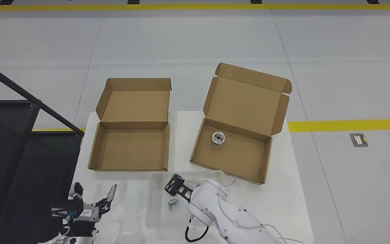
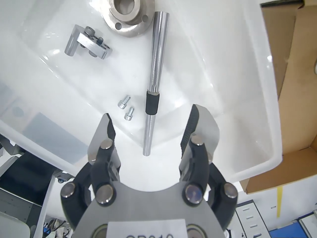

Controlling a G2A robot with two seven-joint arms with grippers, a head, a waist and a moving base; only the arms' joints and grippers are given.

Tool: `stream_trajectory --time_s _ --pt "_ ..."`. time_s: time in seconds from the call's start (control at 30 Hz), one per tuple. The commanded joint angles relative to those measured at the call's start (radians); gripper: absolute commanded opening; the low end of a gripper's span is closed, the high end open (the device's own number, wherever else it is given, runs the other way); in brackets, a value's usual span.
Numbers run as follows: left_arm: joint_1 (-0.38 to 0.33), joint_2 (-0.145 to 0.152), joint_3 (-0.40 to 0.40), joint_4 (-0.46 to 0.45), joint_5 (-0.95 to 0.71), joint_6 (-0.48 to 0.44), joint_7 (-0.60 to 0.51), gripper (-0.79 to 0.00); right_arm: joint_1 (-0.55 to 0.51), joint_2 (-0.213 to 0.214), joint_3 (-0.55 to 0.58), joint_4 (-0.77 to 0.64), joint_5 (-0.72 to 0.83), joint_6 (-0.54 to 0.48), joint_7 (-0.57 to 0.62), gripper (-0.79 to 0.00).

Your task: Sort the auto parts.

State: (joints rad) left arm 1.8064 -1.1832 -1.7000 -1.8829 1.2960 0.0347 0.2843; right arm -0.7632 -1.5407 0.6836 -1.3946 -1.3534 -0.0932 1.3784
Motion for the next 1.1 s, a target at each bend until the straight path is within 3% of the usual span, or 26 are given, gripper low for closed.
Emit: stream_trajectory --time_s 0.0,0.1,0.27,0.97,1.07 --pt "0.000 0.000 0.000 0.000 0.000 0.000 0.000 0.000 -0.001 -0.001 0.004 0.017 0.005 -0.005 -0.006 -0.329" --pt "0.000 0.000 0.000 0.000 0.000 0.000 0.000 0.000 0.002 -0.005 0.007 0.040 0.011 -0.016 -0.016 -0.403" --pt "0.000 0.000 0.000 0.000 0.000 0.000 0.000 0.000 0.013 -0.014 0.004 0.089 0.013 -0.019 -0.025 -0.446" --pt "0.000 0.000 0.000 0.000 0.000 0.000 0.000 0.000 0.085 -0.074 -0.034 0.284 0.037 -0.012 -0.073 -0.520" --pt "0.000 0.000 0.000 0.000 0.000 0.000 0.000 0.000 0.090 -0.079 -0.033 0.299 0.039 -0.009 -0.078 -0.613"
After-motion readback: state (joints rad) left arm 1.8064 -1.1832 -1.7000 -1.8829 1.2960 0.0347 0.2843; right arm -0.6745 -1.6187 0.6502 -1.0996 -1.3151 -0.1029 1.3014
